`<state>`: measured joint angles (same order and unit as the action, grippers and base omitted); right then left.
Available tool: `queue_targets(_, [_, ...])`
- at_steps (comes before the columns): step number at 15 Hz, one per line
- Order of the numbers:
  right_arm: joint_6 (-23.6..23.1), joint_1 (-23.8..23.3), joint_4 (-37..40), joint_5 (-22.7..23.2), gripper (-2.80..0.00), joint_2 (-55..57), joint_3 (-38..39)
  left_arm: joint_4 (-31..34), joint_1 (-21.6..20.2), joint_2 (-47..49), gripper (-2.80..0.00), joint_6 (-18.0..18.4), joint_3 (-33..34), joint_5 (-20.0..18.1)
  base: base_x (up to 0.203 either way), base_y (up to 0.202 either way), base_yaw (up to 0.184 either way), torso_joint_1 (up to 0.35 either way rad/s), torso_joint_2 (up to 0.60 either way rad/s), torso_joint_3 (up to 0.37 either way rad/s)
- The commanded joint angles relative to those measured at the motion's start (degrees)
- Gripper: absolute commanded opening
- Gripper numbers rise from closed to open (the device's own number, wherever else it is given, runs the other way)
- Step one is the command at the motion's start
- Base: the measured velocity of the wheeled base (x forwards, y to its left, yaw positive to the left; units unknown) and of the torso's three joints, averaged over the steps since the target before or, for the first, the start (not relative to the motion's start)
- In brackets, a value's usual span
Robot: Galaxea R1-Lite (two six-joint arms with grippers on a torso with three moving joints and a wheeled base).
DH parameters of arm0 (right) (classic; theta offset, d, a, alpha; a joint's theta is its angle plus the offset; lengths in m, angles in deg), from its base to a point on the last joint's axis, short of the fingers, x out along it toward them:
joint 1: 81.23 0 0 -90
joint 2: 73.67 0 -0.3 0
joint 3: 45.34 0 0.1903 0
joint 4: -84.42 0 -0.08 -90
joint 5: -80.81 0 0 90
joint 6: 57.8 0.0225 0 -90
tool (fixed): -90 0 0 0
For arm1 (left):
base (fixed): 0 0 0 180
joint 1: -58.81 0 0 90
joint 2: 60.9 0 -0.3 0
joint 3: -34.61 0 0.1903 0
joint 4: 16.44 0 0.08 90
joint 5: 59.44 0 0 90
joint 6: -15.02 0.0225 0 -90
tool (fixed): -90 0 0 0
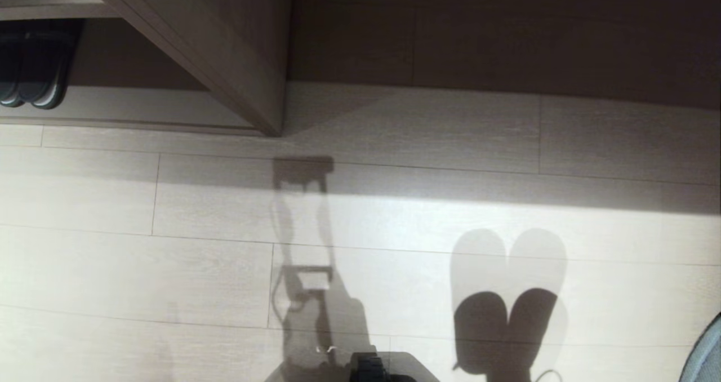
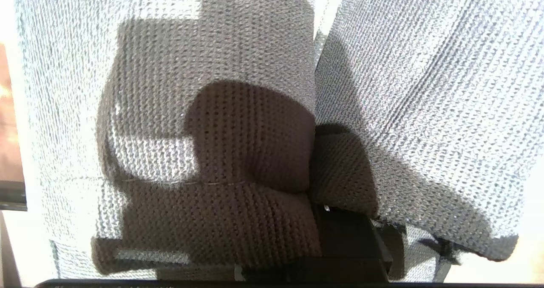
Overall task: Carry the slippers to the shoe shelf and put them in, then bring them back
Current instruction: Place the slippers into the shoe cabinet
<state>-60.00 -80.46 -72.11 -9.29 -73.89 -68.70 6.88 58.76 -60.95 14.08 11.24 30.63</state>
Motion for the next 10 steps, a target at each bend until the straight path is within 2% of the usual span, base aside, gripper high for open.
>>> queue_targets(1, [0.0,0.0,0.0,0.0,-2.8,0.2,0.0,0.0,0.0,0.0,-2.8,0.0,0.1,0.0,0.0,0.0,0.0,0.004,0.0,0.198])
queue_targets(10, [0.3,0.0,-0.1,-0.2,-2.8,0.1,0.0,0.0,0.0,0.0,-2.8,0.0,0.1,0.0,0.0,0.0,0.0,0.002,0.0,0.203])
